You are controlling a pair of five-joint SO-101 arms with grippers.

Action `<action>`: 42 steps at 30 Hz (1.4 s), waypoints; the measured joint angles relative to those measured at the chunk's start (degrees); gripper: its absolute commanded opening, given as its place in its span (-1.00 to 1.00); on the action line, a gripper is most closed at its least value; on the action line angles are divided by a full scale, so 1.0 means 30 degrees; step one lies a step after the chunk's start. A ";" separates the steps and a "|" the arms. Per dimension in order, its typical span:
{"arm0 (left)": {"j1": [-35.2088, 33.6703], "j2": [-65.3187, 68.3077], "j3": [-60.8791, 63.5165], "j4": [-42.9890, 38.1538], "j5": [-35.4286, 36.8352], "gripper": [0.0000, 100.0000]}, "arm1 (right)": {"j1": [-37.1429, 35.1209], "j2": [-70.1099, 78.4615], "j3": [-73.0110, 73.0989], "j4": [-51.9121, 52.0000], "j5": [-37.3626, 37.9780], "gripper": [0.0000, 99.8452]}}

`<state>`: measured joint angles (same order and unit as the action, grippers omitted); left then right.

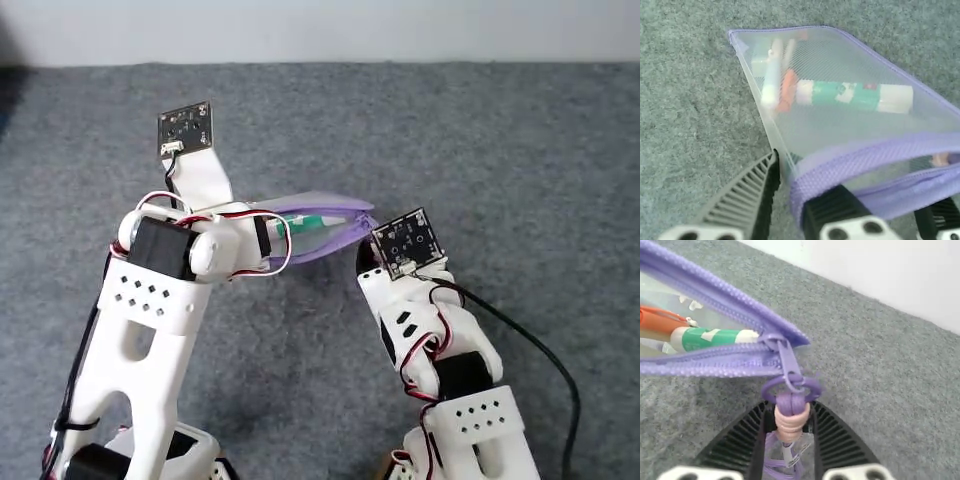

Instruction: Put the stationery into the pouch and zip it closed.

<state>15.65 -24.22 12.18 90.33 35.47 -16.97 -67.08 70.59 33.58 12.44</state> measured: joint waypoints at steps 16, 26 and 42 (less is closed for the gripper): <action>0.0059 0.0000 0.0059 0.0264 -0.0674 -0.93 | 0.1260 0.0029 -0.4952 0.3106 0.0029 -0.99; 0.1963 -0.0615 -0.1612 0.3018 -0.0908 -0.33 | 0.1377 0.0029 -0.5832 0.2520 0.0029 -0.99; -0.2139 -0.7150 -0.4513 0.2930 0.0791 -0.18 | 0.2227 0.4425 -0.8938 -0.2051 0.0029 -0.99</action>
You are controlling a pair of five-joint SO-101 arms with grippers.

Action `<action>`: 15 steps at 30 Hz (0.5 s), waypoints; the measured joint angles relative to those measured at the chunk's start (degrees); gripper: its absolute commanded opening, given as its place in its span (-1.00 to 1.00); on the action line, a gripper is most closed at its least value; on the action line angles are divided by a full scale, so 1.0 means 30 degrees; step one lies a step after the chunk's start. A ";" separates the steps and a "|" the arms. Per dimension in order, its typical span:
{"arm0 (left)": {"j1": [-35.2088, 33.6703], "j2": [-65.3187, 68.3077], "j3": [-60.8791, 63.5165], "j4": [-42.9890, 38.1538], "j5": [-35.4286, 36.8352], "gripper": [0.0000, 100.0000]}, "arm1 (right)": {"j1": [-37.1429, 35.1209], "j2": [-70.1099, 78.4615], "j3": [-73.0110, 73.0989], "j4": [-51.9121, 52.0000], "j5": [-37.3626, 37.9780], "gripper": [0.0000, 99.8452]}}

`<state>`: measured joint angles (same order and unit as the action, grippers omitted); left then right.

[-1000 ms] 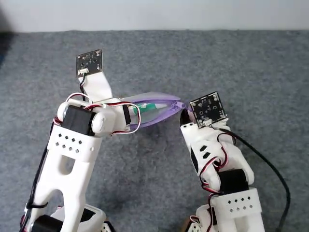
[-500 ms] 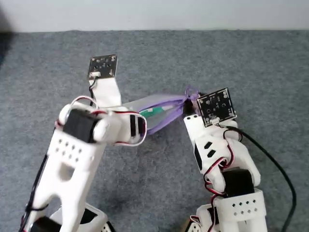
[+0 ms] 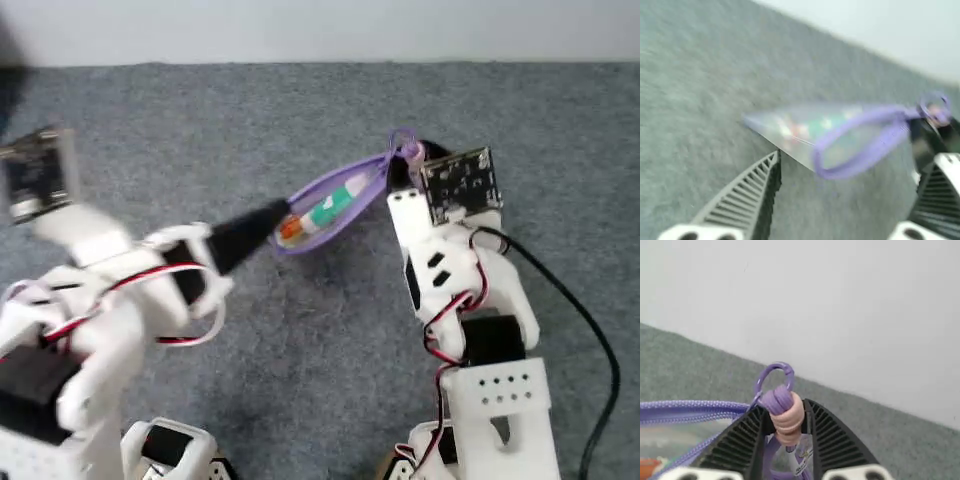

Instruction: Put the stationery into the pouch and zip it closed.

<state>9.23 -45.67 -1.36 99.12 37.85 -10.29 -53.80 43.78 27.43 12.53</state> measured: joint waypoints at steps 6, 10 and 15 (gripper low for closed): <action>-0.1788 -0.0059 0.1172 -0.0703 -0.0088 -0.18 | 0.0000 0.2784 -0.3634 0.0000 -0.0996 -0.99; -0.1582 0.0176 0.3751 -0.0996 -0.0147 -0.18 | 0.0000 0.3780 -0.5333 0.0205 -0.1026 -0.99; 0.1495 0.0147 0.4337 -0.0733 -0.0205 -0.18 | 0.0088 0.4015 -0.7707 0.2755 -0.1026 -0.99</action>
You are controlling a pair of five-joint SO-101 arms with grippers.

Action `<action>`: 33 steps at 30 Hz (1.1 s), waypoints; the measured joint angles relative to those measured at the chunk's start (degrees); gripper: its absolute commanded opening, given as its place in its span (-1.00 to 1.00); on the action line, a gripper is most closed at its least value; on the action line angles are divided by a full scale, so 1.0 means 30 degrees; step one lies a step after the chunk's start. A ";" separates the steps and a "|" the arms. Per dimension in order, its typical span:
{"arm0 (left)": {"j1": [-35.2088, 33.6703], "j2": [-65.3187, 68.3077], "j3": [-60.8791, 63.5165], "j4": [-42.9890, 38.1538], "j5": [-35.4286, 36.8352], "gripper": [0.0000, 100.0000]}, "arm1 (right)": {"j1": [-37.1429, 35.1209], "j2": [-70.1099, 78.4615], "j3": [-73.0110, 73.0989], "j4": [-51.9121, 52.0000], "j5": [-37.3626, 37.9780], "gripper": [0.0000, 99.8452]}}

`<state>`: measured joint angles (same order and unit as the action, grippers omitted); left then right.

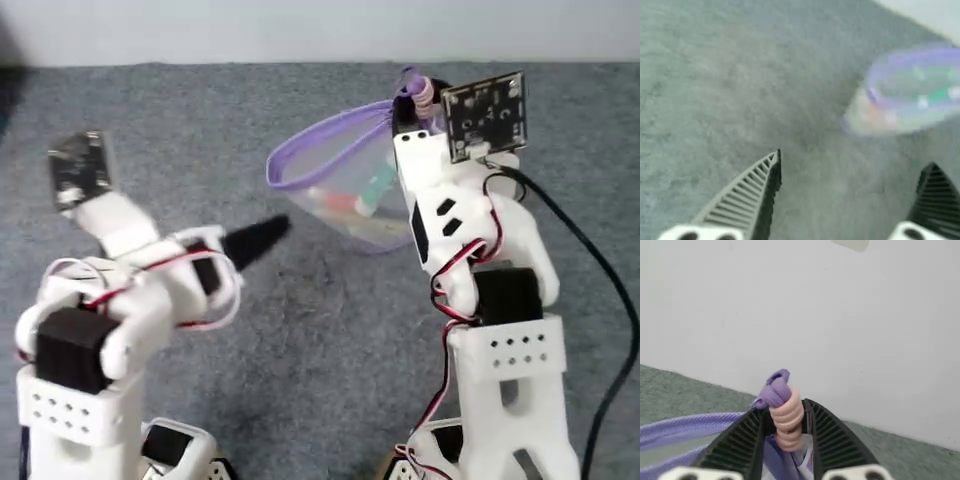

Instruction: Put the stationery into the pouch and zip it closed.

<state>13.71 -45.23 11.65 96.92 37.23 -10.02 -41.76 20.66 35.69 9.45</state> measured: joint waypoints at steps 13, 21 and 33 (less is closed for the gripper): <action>0.1348 0.0000 0.5011 -0.5011 0.0000 -0.18 | -0.2344 0.0000 -0.4571 0.7912 0.1582 -0.99; -0.1788 0.0029 0.7560 -0.9172 -0.0733 -0.20 | -0.2520 0.0000 -0.6564 1.2777 0.1788 -0.99; 0.1729 0.0029 0.8264 -1.2571 -0.0821 -0.35 | -0.2462 -0.0176 -0.9348 1.9692 0.1788 -0.99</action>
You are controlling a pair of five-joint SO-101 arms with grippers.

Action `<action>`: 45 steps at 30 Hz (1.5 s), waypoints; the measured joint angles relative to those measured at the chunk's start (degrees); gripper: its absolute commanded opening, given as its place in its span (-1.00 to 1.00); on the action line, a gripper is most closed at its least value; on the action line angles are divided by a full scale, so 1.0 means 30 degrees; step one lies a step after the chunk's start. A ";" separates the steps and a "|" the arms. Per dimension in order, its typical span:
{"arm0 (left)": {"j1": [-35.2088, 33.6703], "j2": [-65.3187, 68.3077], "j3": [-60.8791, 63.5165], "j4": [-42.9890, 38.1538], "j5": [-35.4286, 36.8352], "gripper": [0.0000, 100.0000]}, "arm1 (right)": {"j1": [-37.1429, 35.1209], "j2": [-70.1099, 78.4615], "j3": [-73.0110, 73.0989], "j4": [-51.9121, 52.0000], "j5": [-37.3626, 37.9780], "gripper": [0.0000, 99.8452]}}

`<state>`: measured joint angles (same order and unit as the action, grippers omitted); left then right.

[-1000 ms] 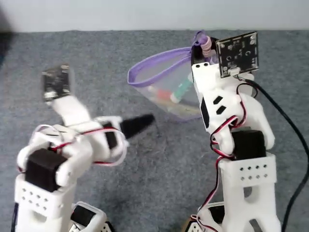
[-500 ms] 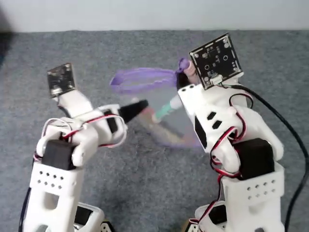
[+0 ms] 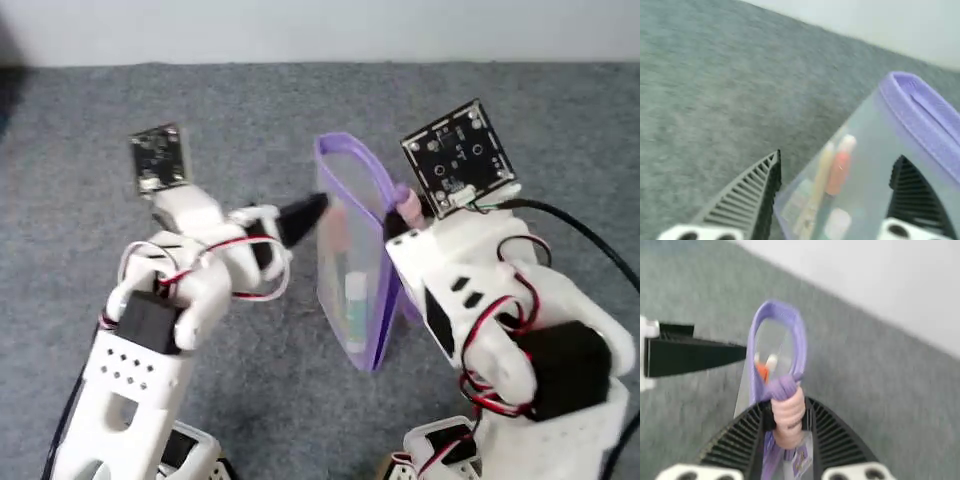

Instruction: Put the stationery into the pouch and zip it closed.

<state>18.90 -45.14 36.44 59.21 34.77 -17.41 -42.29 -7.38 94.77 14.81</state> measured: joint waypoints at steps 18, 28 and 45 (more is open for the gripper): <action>0.4864 0.0000 -0.4659 1.0344 -0.0088 -0.35 | -0.0059 -0.0205 -0.0059 0.1700 0.0000 -0.99; 0.6125 0.0000 -0.4923 1.0462 -0.0088 -0.35 | -0.0029 -0.0205 0.1143 0.0029 -0.0791 -0.99; 0.4659 -0.0381 -0.4542 0.8557 -0.0088 -0.35 | -0.1817 -0.0234 0.1700 -0.0498 -0.2286 -0.99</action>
<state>32.88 -46.29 22.81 84.88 34.51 -22.86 -42.99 -2.29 93.27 7.96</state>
